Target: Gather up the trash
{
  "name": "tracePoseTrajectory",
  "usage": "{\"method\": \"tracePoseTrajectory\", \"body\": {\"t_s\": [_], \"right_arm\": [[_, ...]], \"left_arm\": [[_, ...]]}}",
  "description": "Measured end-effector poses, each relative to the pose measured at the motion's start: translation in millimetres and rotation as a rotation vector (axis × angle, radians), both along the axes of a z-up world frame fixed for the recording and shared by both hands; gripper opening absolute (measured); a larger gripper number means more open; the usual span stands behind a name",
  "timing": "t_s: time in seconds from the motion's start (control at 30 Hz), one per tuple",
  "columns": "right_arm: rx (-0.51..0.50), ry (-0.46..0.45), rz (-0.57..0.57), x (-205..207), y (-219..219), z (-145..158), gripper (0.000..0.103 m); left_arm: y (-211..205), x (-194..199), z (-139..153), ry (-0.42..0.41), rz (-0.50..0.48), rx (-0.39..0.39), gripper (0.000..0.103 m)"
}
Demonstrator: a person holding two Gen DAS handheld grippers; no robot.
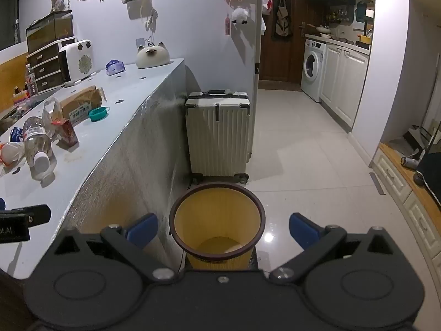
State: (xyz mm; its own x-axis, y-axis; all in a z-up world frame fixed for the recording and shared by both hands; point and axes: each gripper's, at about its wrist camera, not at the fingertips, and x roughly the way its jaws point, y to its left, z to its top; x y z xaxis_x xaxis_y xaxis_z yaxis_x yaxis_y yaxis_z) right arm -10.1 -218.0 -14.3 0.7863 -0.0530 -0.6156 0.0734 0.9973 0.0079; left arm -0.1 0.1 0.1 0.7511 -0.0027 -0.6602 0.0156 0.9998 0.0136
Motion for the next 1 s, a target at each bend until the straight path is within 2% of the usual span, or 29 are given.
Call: {"method": "tracePoseTrajectory", "body": {"t_s": [1.0], "right_arm": [[-0.002, 0.002, -0.003, -0.2, 7.5, 0.2, 0.103]], "left_arm": [[-4.1, -1.9, 0.9, 0.003, -0.008, 0.002, 0.103]]}}
